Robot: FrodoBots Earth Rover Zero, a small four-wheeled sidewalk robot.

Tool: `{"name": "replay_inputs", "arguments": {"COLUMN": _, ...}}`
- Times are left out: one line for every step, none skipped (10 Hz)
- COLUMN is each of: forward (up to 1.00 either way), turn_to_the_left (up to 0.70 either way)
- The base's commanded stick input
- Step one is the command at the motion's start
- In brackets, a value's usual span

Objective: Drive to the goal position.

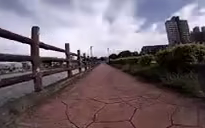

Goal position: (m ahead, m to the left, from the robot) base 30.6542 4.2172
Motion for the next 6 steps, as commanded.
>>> {"name": "replay_inputs", "arguments": {"forward": 0.7, "turn_to_the_left": -0.24}}
{"name": "replay_inputs", "arguments": {"forward": 0.7, "turn_to_the_left": -0.23}}
{"name": "replay_inputs", "arguments": {"forward": 0.7, "turn_to_the_left": -0.03}}
{"name": "replay_inputs", "arguments": {"forward": 0.7, "turn_to_the_left": 0.05}}
{"name": "replay_inputs", "arguments": {"forward": 0.7, "turn_to_the_left": 0.11}}
{"name": "replay_inputs", "arguments": {"forward": 0.7, "turn_to_the_left": 0.11}}
